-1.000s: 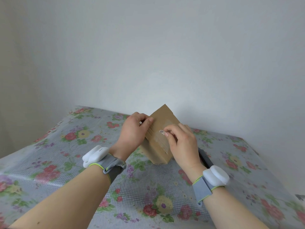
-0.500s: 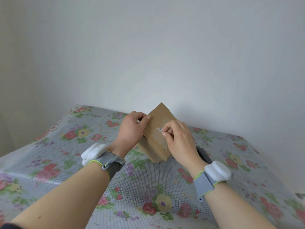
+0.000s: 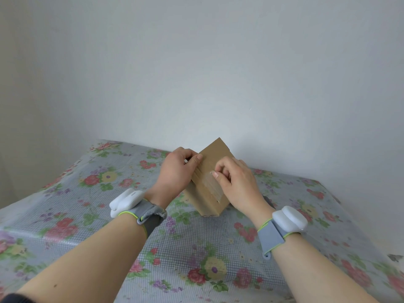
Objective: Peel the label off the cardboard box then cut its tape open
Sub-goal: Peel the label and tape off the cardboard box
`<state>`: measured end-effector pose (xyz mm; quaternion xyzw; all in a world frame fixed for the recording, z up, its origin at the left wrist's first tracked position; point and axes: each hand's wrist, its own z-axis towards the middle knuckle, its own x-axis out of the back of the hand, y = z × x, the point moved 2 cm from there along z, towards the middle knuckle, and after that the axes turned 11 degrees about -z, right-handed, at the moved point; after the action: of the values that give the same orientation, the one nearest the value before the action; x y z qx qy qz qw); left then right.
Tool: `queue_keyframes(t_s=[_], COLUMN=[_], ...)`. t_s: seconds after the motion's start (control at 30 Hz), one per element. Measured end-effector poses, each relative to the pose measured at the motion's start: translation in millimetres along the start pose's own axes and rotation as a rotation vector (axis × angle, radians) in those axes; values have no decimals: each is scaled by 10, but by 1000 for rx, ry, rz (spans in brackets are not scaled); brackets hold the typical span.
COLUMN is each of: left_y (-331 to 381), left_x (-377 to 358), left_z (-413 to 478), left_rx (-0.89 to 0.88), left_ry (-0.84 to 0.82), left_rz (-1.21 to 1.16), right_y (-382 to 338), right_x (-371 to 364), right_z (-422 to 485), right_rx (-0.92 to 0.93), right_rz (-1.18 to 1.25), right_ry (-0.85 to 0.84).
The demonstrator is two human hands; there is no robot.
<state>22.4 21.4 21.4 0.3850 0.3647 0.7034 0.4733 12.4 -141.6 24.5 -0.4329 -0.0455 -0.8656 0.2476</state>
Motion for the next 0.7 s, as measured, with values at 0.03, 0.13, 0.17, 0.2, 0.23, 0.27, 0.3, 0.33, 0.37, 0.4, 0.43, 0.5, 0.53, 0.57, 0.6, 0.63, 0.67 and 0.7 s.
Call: queue_keyframes(t_s=[0.03, 0.13, 0.17, 0.2, 0.23, 0.27, 0.3, 0.33, 0.37, 0.4, 0.43, 0.5, 0.53, 0.57, 0.6, 0.63, 0.67, 0.7], left_y=[3, -8, -15, -19, -18, -16, -11, -7, -1, 2, 1, 2, 3, 3, 1, -2, -5, -9], left_x=[-5, 6, 15, 22, 23, 24, 20, 14, 11, 9, 5, -2, -4, -8, -10, -6, -2, 2], left_z=[1, 14, 16, 16, 12, 6, 2, -1, -2, -1, 1, 7, 5, 6, 5, 7, 10, 12], left_rx=[-6, 5, 12, 15, 15, 12, 7, 3, -1, -3, -5, -13, -18, -20, -17, -12, -8, -6], left_ry=[-6, 0, 5, 9, 9, 9, 8, 7, 7, 7, 7, 2, -1, -2, 0, 5, 10, 14], left_rz=[11, 9, 3, -1, -1, 1, 3, 5, 9, 13, 15, 20, 24, 25, 21, 14, 7, 2], right_y=[5, 11, 18, 26, 36, 34, 33, 31, 26, 20, 16, 12, 8, 7, 6, 1, -8, -13], right_x=[10, 13, 4, -1, -4, -10, -11, -11, -6, -1, 2, -2, -5, -10, -13, -17, -18, -21], right_z=[3, -41, -73, -102, -128, -143, -152, -154, -152, -146, -141, -122, -111, -100, -92, -86, -85, -90], right_rx=[1, 18, 15, 4, -12, -26, -30, -27, -21, -18, -17, -20, -23, -23, -16, 1, 20, 35], right_rz=[-2, -26, -23, -13, 1, 11, 13, 10, 6, 5, 3, -7, -12, -15, -22, -32, -46, -55], right_ry=[-9, -24, -14, 3, 23, 38, 48, 52, 61, 70, 77, 79, 76, 69, 57, 46, 35, 32])
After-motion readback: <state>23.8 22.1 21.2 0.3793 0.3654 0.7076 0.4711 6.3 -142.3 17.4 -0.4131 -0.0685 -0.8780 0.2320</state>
